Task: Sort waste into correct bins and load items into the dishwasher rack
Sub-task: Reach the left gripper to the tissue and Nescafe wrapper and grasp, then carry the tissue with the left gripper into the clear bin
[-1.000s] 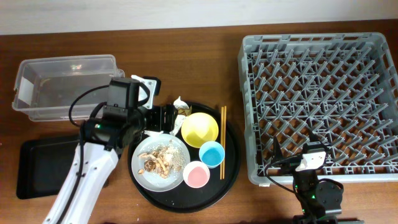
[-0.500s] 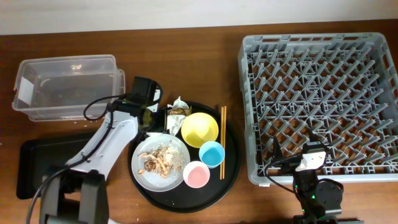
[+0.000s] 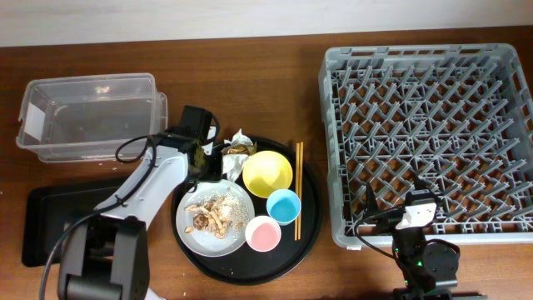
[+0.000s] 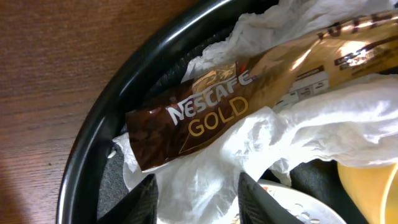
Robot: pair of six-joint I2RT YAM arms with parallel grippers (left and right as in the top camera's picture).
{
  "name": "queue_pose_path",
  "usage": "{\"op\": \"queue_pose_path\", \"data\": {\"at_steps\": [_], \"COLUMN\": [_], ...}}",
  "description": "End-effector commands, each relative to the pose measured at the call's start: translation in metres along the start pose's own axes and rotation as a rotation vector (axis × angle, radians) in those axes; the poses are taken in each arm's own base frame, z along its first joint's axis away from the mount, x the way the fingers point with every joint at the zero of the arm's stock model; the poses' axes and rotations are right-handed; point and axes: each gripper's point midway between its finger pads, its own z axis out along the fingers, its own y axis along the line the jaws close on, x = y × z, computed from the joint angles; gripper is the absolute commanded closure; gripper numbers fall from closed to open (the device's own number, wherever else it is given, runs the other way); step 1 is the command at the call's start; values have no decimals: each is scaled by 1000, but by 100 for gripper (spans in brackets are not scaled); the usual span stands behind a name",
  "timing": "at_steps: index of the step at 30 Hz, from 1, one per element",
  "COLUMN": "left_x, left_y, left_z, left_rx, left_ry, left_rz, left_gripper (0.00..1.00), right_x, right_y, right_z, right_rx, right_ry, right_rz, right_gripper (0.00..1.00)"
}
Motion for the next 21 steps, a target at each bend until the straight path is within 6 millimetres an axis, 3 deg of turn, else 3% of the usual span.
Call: {"op": "queue_pose_path", "data": {"at_steps": [1, 4, 10, 17, 21], "left_x": [-2, -3, -4, -2, 3], "left_y": [-4, -4, -6, -16, -16], "left_z": [2, 1, -30, -91, -113], "left_rx": [12, 12, 22, 100, 107], "left_ry": [0, 1, 3, -115, -152], "left_rz": [-1, -2, -47, -43, -42], "left_gripper": [75, 99, 99, 99, 99], "right_x": [3, 3, 3, 3, 3], "right_y": [0, 0, 0, 0, 0], "right_z": [0, 0, 0, 0, 0], "right_rx": [0, 0, 0, 0, 0], "right_ry": [2, 2, 2, 2, 2], "right_rz": [-3, -3, -3, -3, -3], "right_gripper": [1, 1, 1, 1, 1]}}
